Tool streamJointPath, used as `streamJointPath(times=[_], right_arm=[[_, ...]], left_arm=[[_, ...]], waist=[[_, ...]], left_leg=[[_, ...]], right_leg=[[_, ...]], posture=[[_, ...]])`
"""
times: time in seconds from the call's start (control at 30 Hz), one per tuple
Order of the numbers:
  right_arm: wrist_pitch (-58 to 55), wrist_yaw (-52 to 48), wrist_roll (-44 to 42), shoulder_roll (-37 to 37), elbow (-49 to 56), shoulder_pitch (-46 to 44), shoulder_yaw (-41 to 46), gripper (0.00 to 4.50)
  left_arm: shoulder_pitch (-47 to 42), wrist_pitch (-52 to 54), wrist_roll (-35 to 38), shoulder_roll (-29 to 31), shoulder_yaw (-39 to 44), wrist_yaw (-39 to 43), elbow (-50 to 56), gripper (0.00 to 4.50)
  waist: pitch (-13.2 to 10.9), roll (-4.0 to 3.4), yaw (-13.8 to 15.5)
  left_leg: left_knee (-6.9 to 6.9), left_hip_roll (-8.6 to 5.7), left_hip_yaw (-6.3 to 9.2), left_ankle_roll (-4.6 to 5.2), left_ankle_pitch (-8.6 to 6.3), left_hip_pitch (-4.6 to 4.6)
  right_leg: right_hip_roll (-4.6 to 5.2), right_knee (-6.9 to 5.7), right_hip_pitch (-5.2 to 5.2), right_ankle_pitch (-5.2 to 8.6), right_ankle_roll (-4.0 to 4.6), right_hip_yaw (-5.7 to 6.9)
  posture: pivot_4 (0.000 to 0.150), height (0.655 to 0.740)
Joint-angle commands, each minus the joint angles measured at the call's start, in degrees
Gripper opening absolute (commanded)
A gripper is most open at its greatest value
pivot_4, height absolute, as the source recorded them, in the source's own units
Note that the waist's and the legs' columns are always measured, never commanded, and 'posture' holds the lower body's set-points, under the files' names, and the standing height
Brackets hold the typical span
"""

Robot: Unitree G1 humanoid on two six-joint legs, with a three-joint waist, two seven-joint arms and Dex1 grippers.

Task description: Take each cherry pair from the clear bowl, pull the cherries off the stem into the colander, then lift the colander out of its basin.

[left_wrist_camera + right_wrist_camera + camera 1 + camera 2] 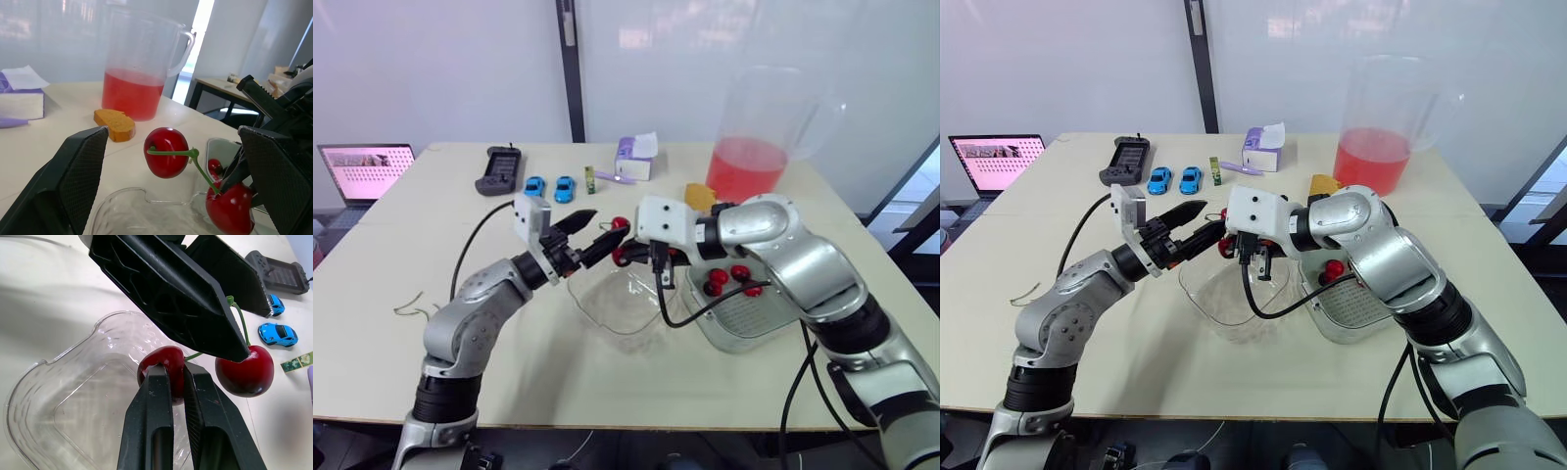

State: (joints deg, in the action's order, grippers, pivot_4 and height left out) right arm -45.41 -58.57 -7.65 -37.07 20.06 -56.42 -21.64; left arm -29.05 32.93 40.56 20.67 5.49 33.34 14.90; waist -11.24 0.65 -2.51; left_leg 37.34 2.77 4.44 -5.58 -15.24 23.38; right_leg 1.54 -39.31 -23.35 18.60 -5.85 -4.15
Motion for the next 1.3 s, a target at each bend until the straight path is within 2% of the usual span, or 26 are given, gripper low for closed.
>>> streamJointPath(times=[0.03, 0.07, 0.17, 0.4, 0.93, 1.07, 1.23, 1.27, 1.3], right_arm=[[0.4, -0.1, -0.3, 0.1, 0.9, -1.8, 0.8, 0.00], [0.4, -0.1, -0.3, 0.1, 0.9, -1.8, 0.8, 0.00], [0.2, 0.0, -0.5, 0.4, 0.7, -2.2, 1.0, 0.00], [-0.2, 0.0, -0.8, 0.6, 0.6, -2.9, 1.1, 0.00], [-0.7, -0.2, -0.7, -0.2, 0.7, -2.0, 0.9, 0.00], [-7.5, -1.6, -5.6, 0.3, 0.4, -3.2, 3.6, 1.76], [-17.7, -2.8, -13.2, 0.1, 0.4, -6.2, 7.7, 4.16], [-20.4, -2.9, -15.3, 0.2, -0.4, -7.0, 9.6, 4.47], [-22.2, -4.1, -17.6, -0.6, -1.0, -7.6, 11.5, 4.47]], left_arm=[[-0.5, -1.0, 0.6, 0.1, 0.7, 0.4, 2.5, 4.50], [-0.4, -0.9, 0.5, 0.1, 0.7, 0.4, 2.5, 4.50], [-0.4, -1.1, -0.1, 0.1, 0.3, 0.4, 2.0, 3.62], [-0.6, -0.8, -0.4, -0.3, -0.2, 0.4, 1.6, 0.04], [-0.6, 1.0, 1.3, -0.4, -0.1, 0.8, 2.9, 0.04], [-0.6, 1.5, 2.1, -0.7, 0.3, 0.5, 3.2, 0.00], [-0.6, 2.0, 3.4, -1.0, 1.1, 0.0, 3.3, 0.00], [-0.7, 2.2, 4.0, -1.1, 1.5, -0.2, 3.2, 0.00], [-0.9, 2.6, 5.1, -1.3, 2.1, -0.4, 3.1, 0.00]], waist=[[0.0, 0.00, 0.0], [0.0, 0.00, 0.0], [0.0, 0.00, 0.0], [0.0, 0.00, 0.0], [0.0, 0.00, 0.0], [0.0, 0.00, 0.0], [0.0, 0.00, 0.0], [0.0, 0.00, 0.0], [0.0, 0.00, 0.0]], left_leg=[[0.00, 0.00, 0.00, 0.00, 0.00, 0.00], [0.00, 0.00, 0.00, 0.00, 0.00, 0.00], [0.00, 0.00, 0.00, 0.00, 0.00, 0.00], [0.00, 0.00, 0.00, 0.00, 0.00, 0.00], [0.00, 0.00, 0.00, 0.00, 0.00, 0.00], [0.00, 0.00, 0.00, 0.00, 0.00, 0.00], [0.00, 0.00, 0.01, 0.00, 0.00, 0.00], [0.00, 0.00, 0.01, 0.00, 0.00, 0.00], [0.00, 0.00, 0.01, 0.00, 0.00, 0.00]], right_leg=[[0.00, 0.00, 0.00, 0.00, 0.00, 0.00], [0.00, 0.00, 0.00, 0.00, 0.00, 0.00], [0.00, 0.00, 0.00, 0.00, 0.00, 0.00], [0.00, 0.00, 0.00, 0.00, 0.00, 0.00], [0.00, 0.00, 0.00, 0.00, 0.00, 0.00], [0.00, 0.00, 0.00, 0.00, 0.00, 0.00], [0.00, 0.00, 0.00, 0.00, 0.00, 0.00], [0.00, 0.00, 0.00, 0.00, 0.00, 0.00], [0.00, 0.00, 0.00, 0.00, 0.00, 0.01]], posture=[[0.150, 0.7400], [0.150, 0.7400], [0.150, 0.7400], [0.150, 0.7400], [0.150, 0.7400], [0.150, 0.7400], [0.150, 0.7400], [0.150, 0.7400], [0.150, 0.7400]])
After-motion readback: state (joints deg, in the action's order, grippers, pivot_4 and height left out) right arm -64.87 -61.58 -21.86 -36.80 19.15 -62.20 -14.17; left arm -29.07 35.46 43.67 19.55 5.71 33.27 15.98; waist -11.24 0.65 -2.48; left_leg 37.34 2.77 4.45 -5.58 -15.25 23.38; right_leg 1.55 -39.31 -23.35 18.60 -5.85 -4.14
